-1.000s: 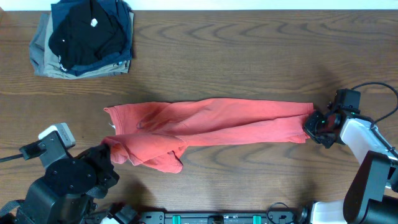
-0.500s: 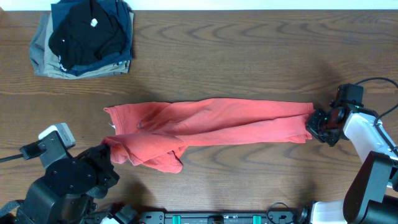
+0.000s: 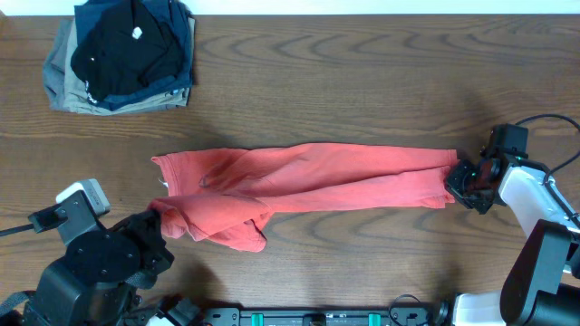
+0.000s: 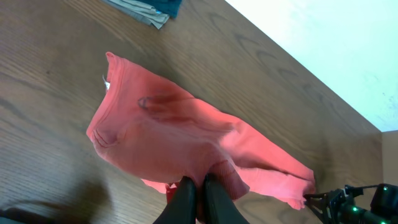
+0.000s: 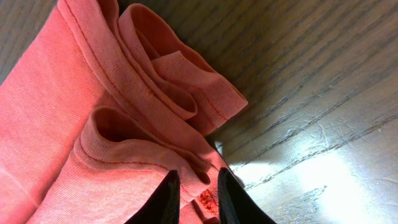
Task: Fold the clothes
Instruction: 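Lift and pull both grippers apart, stretching the shirt between them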
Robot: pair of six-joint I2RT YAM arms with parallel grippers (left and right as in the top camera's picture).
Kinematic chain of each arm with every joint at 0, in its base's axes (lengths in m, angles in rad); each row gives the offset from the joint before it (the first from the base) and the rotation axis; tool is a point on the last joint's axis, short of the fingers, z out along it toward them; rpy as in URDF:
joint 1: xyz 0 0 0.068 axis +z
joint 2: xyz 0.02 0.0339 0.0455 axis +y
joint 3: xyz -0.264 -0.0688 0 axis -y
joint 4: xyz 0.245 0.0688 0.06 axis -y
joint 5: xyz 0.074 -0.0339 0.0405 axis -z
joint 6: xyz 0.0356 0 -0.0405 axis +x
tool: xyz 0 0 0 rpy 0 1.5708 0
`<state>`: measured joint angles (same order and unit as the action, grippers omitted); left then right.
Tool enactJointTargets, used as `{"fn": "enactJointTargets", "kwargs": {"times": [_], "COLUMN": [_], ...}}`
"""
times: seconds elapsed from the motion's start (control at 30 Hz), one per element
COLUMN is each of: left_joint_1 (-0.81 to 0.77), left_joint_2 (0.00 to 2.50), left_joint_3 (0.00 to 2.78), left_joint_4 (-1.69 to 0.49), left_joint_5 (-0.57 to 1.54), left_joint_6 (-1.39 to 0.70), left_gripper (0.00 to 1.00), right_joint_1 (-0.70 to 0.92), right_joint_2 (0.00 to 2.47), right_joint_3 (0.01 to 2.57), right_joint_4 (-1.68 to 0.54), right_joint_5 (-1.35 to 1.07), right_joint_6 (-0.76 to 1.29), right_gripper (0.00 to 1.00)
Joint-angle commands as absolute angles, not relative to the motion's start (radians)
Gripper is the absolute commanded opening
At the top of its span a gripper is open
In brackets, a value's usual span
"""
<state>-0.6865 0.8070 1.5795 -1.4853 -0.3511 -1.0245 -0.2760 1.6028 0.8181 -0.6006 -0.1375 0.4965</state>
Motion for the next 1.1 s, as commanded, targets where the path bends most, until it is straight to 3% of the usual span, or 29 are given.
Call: {"fn": "enactJointTargets", "kwargs": {"times": [0.0,0.63,1.07], "left_joint_1": [-0.689,-0.689,-0.689], "left_joint_2": [0.809,0.809,0.809], "left_joint_3": [1.594,1.594,1.594], "left_joint_4": [-1.488,-1.488,-1.488], "left_joint_5": [-0.387,-0.387,-0.387], "left_joint_6": [-1.034,-1.034,-1.034], "left_gripper": [0.06,0.06,0.06], "right_joint_1": [-0.257,-0.232,-0.233], "right_joint_2": [1.608,1.609,1.611], "right_joint_3": [0.809,0.803,0.785], "right_joint_4": [-0.595,-0.59,-0.56], "right_joint_5": [-0.131,-0.103,-0.101], "right_joint_6": [0.5,0.505,0.524], "right_gripper": [0.21,0.31,0.24]}}
